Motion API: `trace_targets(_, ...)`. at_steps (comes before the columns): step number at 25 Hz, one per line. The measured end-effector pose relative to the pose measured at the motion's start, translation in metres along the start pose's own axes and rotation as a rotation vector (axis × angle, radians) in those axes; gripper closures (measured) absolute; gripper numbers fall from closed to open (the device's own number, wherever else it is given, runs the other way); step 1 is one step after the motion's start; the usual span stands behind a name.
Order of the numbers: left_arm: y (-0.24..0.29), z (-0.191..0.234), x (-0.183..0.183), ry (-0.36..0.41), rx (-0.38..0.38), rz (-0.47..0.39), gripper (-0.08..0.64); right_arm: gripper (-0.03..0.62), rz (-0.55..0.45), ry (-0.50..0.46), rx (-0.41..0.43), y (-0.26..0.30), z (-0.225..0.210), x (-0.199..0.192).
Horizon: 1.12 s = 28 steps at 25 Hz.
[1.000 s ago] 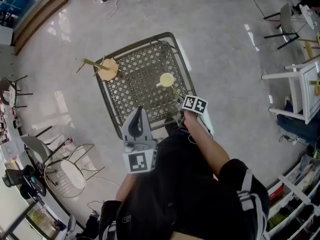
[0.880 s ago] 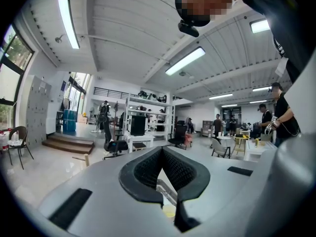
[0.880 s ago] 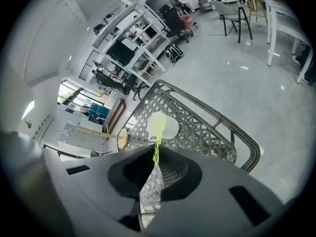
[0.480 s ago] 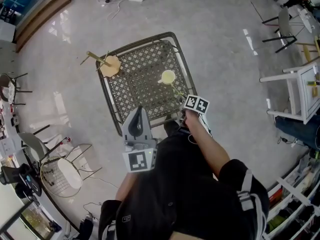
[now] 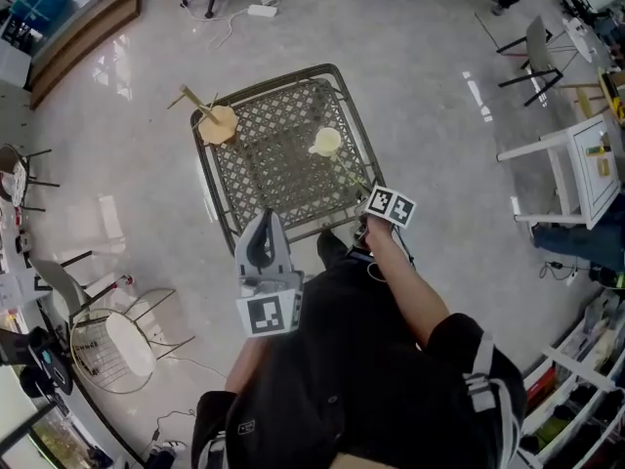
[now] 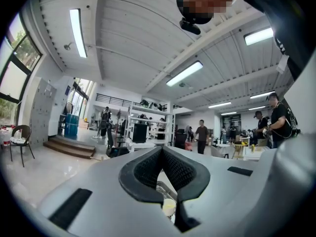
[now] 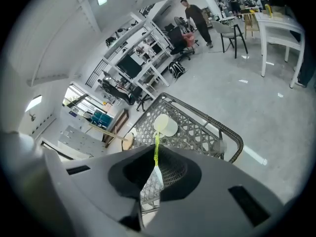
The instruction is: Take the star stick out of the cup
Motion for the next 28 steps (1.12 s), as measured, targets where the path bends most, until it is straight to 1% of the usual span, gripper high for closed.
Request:
trace_targets(4,-0.035,-0.009,0.0,-0.024,0.007,-0.032,0.545,0.569,-0.049,-0.004,0.025,-0.031,-0.001,-0.022)
trace_targets(8,-0.07,-0.011,-0.004,0.01,-0.002,-0.042,0.545,0.569,-0.09,-0.014,0.072,-0.058,0.009,-0.048)
trace_targets(10,-0.087,-0.013,-0.005,0.009,-0.002,-0.047,0.545,0.569,-0.106,-0.025,0.1,-0.073,0.015,-0.063)
trace_targets(15,-0.124,-0.024,-0.009,0.034,-0.01,-0.076,0.545,0.571,-0.149,-0.056,0.161,-0.109,0.024,-0.092)
trace_targets(18,-0.152,-0.036,-0.009,0.023,-0.004,-0.072,0.545,0.571,-0.163,-0.07,0.187,-0.136,0.024,-0.115)
trace_targets(22,-0.181,-0.055,-0.006,0.014,-0.007,-0.07,0.545,0.571,-0.192,-0.091,0.221,-0.174,0.023,-0.132)
trace_targets(28,-0.204,-0.071,-0.007,-0.016,-0.007,-0.068,0.545,0.571,-0.253,-0.138,0.244,-0.211,0.029,-0.15)
Point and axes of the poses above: the fingertips, and each gripper's own axes: y forward along the fingers, z to its left, x out of its top, the point moved 10 cm from there along -y, backward along the fingers, and after that the axes turned 12 degrees about -x, right-handed, at the moved point
